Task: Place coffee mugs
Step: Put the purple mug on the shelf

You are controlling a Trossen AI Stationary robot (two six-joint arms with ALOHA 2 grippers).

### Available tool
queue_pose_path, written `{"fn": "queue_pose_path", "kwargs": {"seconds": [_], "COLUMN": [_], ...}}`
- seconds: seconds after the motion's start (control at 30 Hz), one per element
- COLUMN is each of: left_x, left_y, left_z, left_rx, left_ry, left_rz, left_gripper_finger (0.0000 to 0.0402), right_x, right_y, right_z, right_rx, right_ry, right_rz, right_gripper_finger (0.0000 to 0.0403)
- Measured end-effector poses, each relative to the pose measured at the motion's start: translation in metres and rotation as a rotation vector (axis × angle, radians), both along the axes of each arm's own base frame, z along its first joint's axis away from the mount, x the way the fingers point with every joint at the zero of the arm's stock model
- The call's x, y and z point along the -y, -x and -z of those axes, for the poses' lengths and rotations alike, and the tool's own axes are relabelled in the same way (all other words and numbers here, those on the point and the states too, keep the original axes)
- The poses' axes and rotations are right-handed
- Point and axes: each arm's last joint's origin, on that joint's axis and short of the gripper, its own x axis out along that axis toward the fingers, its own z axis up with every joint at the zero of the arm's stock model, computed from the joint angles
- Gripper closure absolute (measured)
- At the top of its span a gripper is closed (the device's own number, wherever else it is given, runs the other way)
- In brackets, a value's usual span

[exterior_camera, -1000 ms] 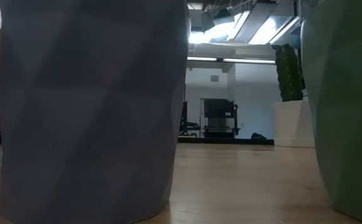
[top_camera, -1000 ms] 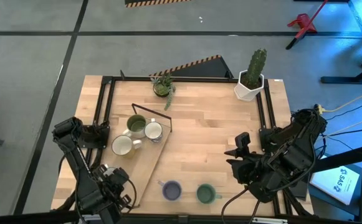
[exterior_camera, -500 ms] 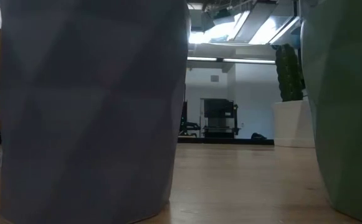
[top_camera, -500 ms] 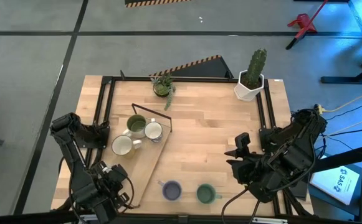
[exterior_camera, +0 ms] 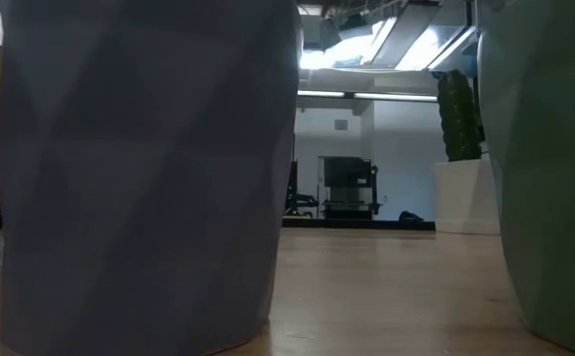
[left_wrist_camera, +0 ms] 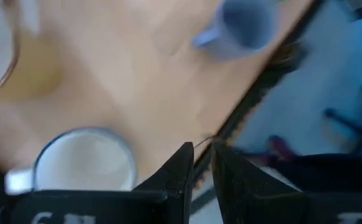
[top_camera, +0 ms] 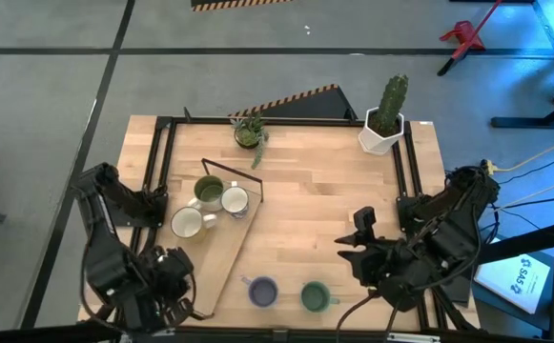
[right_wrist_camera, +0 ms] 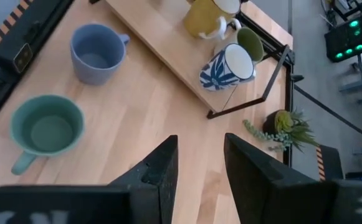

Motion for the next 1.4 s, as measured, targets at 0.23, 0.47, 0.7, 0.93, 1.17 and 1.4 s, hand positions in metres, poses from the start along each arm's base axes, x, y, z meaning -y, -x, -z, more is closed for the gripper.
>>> {"fn": "queue_pose_path", "kwargs": {"seconds": [0.23, 0.47, 0.7, 0.93, 1.17, 1.4], "left_x": [-0.005, -0.009, -0.011, -0.018, -0.033, -0.039], "left_y": [-0.008, -0.029, -0.07, -0.111, -0.134, -0.142], "left_z": [-0.039, -0.058, -0.049, -0.028, -0.021, -0.025], "left_rx": [0.225, 0.427, 0.514, 0.461, 0.453, 0.503], "left_ry": [0.031, 0.002, -0.074, -0.115, -0.132, -0.239], "left_rz": [0.002, 0.037, 0.074, 0.092, 0.048, 0.091], "left_gripper_finger": [0.035, 0.035, 0.035, 0.035, 0.035, 0.035], "right_x": [-0.003, -0.005, -0.01, -0.032, -0.038, -0.046], "right_y": [-0.001, -0.002, -0.001, 0.009, 0.022, 0.032], "right_z": [0.003, 0.004, 0.008, 0.016, 0.012, 0.011], "right_rx": [-0.021, -0.047, -0.109, -0.14, -0.064, -0.039], "right_ry": [-0.015, -0.044, -0.099, -0.092, -0.104, -0.116], "right_rz": [-0.018, -0.034, -0.075, -0.134, -0.074, -0.071], "right_gripper_finger": [0.0244, 0.0204, 0.0198, 0.0198, 0.0198, 0.0198]}}
